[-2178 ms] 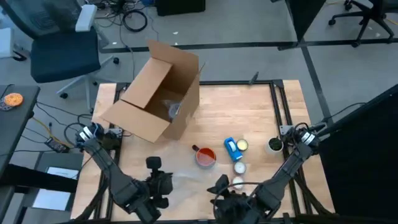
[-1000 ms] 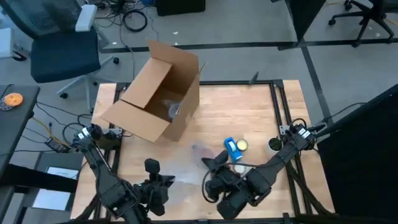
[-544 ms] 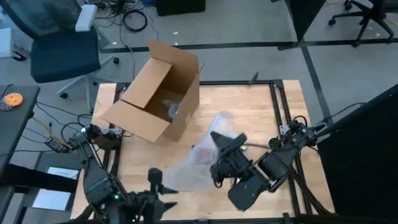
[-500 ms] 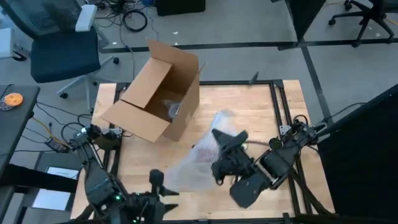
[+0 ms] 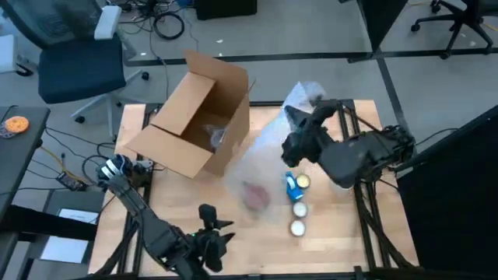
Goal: Wrap mug
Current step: Wrap the mug with the bubble wrap
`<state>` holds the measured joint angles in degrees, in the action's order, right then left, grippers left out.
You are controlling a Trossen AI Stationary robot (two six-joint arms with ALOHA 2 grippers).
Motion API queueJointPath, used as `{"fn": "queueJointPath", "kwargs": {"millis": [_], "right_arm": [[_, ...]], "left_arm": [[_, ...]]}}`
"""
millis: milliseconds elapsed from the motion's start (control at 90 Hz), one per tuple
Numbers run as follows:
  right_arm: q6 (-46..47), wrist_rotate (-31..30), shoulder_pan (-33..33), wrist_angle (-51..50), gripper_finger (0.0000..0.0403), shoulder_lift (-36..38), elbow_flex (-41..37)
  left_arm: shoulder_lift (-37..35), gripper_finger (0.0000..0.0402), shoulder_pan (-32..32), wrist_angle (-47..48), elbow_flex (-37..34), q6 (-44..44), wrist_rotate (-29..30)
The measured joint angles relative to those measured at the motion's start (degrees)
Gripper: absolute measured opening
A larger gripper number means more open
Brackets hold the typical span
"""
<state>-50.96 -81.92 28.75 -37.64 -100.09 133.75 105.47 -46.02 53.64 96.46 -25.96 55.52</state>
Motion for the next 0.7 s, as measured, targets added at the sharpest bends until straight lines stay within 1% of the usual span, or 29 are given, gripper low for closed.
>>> {"fn": "queueJointPath", "kwargs": {"millis": [133,189,256,344,500,600,700], "right_arm": [[-6.94,4.47,3.0,11.5,0.0,-0.81,0.07],[-10.21,4.87,4.68,13.35,0.0,-1.7,0.05],[-13.08,4.96,5.62,14.38,0.0,-2.9,-0.04],[-15.72,3.02,6.09,14.47,0.0,-4.03,-0.07],[-14.24,1.89,5.28,13.71,0.0,-4.25,-0.04],[-14.22,2.08,4.74,13.52,0.0,-4.58,-0.07],[-14.44,2.09,4.4,13.61,0.0,-4.7,-0.07]], "left_arm": [[-0.02,0.0152,1.35,3.49,-0.06,-1.65,-0.89],[-0.11,0.0152,1.54,4.3,-0.76,-4.19,-0.88],[-0.31,0.0152,1.98,1.87,-3.61,-6.06,0.52],[-0.16,0.0152,3.05,-3.91,-8.7,-6.35,0.82],[-0.11,0.0154,4.86,-19.97,-20.02,-5.96,-0.21],[-0.09,0.0161,6.29,-25.48,-24.85,-10.11,-2.42],[-0.09,0.0178,7.77,-30.64,-28.55,-14.0,-2.36]]}}
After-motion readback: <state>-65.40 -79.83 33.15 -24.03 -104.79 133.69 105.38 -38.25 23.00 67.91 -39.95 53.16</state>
